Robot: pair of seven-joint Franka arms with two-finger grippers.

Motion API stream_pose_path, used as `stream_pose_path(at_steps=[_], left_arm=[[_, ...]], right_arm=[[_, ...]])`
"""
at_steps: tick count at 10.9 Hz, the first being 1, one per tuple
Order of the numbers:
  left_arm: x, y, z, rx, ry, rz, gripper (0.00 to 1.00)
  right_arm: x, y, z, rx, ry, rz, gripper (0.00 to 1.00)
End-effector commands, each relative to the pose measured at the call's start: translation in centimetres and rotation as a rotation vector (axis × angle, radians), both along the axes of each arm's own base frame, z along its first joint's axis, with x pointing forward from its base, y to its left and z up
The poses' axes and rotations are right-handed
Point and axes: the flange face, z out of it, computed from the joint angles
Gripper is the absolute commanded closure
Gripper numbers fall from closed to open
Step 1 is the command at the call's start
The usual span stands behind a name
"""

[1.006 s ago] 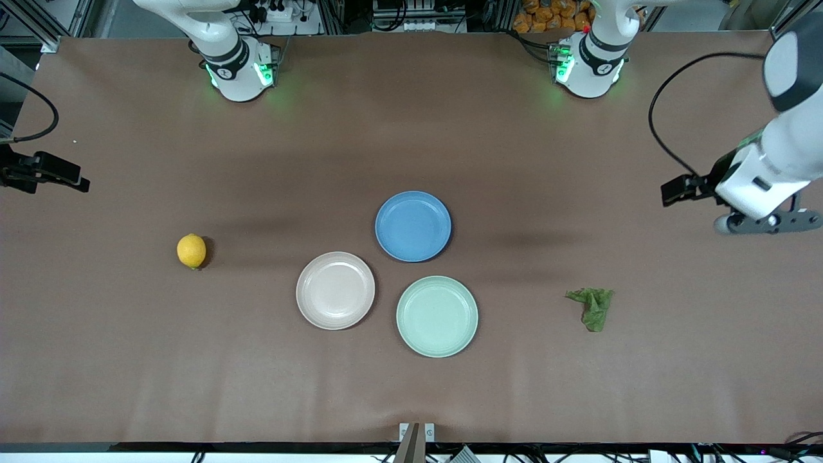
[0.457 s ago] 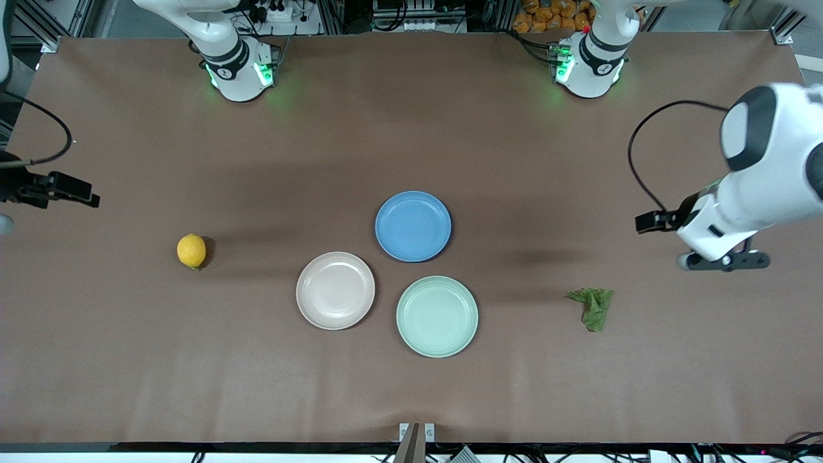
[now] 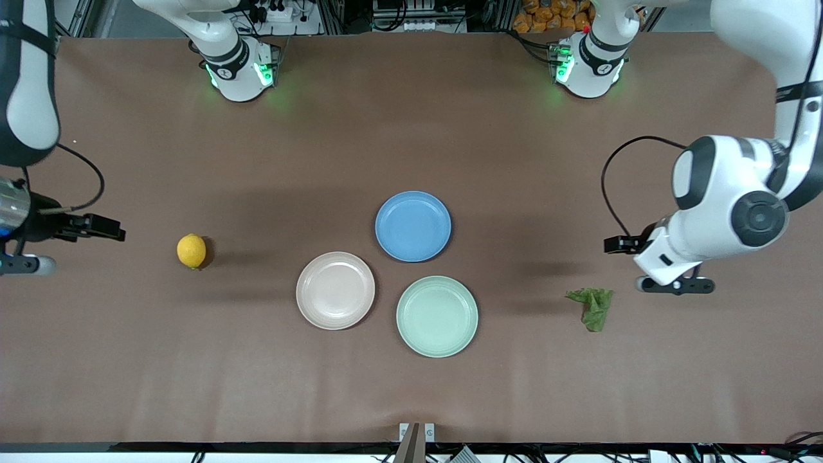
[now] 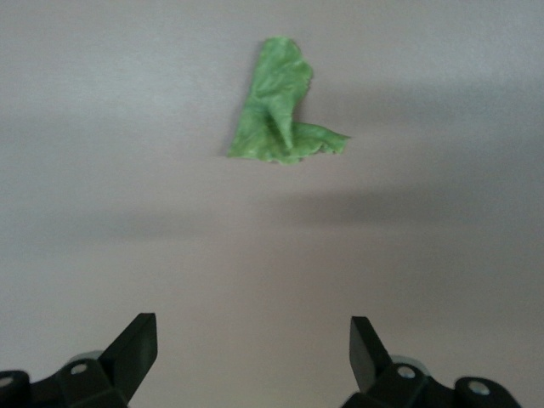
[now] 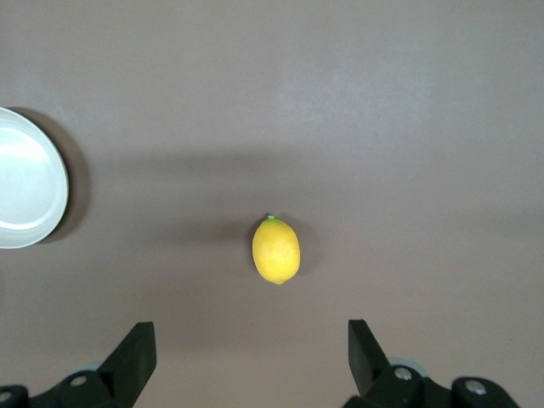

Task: Place lemon and lettuce in plates
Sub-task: 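Move the right gripper to the lemon while the left gripper approaches the lettuce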

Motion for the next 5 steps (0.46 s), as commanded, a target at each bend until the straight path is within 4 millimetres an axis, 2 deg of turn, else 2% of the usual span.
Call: stream_pose_path(at_steps=[1,5], left_arm=[[-0.2,-1.1,-1.7,0.007,-0.014,-0.030,0.00],[-0.3,-2.4,-4.7,0.008,-0.024,-0.027,0.00]], right_arm=[[0.0,0.5,-3.3,0.011,-0.022,-0.008,0.00],[-1.7,0.2,-10.9,0.002,-0.047,-0.022,0.00]])
